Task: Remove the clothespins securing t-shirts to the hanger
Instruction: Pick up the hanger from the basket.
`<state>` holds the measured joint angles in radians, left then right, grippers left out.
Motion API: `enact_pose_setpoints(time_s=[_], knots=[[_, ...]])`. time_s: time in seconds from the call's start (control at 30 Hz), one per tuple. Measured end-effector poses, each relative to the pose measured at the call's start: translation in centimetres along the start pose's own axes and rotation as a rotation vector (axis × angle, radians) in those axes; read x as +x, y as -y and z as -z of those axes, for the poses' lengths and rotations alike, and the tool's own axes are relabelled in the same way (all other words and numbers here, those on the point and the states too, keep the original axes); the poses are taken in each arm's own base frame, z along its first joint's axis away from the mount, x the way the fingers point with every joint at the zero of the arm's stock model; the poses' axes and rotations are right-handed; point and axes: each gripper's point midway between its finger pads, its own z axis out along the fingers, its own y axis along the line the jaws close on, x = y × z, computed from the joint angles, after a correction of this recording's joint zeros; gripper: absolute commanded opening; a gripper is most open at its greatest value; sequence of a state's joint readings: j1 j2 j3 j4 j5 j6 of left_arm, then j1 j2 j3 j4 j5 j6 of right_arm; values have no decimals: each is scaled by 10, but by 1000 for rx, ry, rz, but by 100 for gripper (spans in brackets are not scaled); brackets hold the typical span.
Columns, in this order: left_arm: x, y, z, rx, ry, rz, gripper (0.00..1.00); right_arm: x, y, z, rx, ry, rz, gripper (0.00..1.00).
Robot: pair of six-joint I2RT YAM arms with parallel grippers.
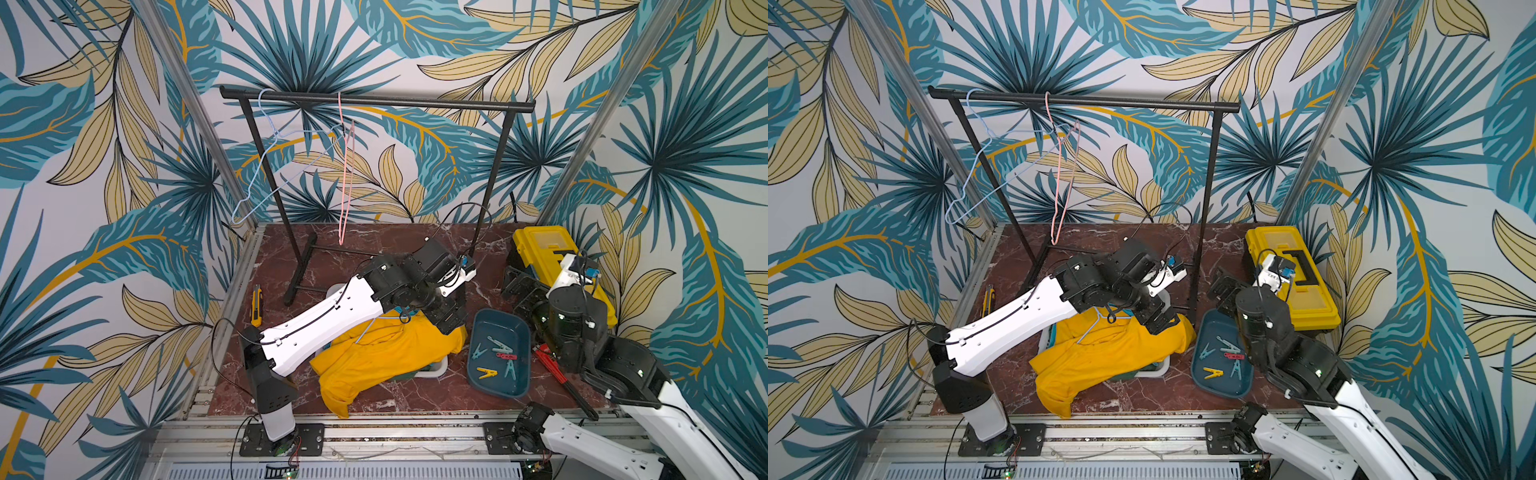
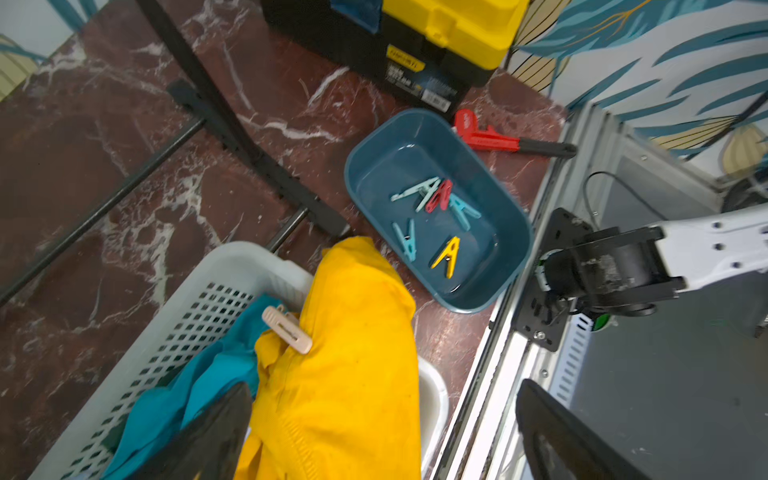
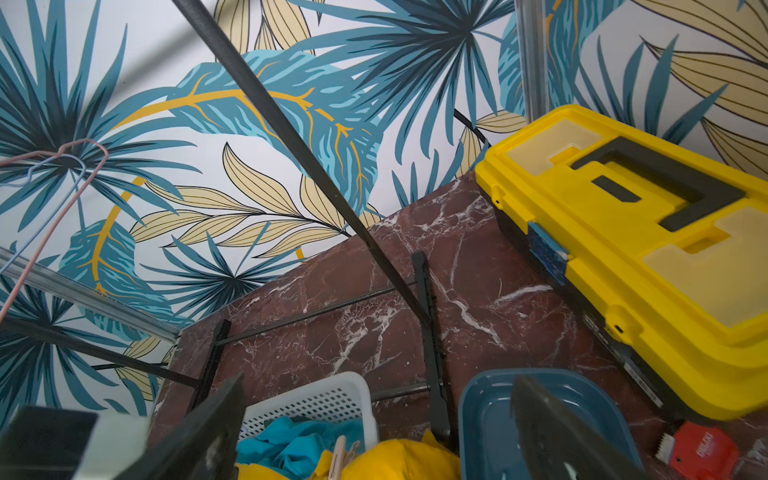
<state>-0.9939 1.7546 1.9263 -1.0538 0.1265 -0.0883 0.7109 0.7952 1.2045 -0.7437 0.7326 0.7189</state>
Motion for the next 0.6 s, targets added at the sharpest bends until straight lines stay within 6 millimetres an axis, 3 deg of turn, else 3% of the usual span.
enact_pose_setpoints(time_s=[0.23,0.37,0.6], knots=[[31,-44,-2,-192,-42,231,100,17,-70,-31,-127,-151,169,100],[53,-64,10,-253,-34,460,100,25,-71,-23,-193,-178,194,100],[110,-94,26,-399,-39,826,100,28,-59,-6,-245,-169,189,99]])
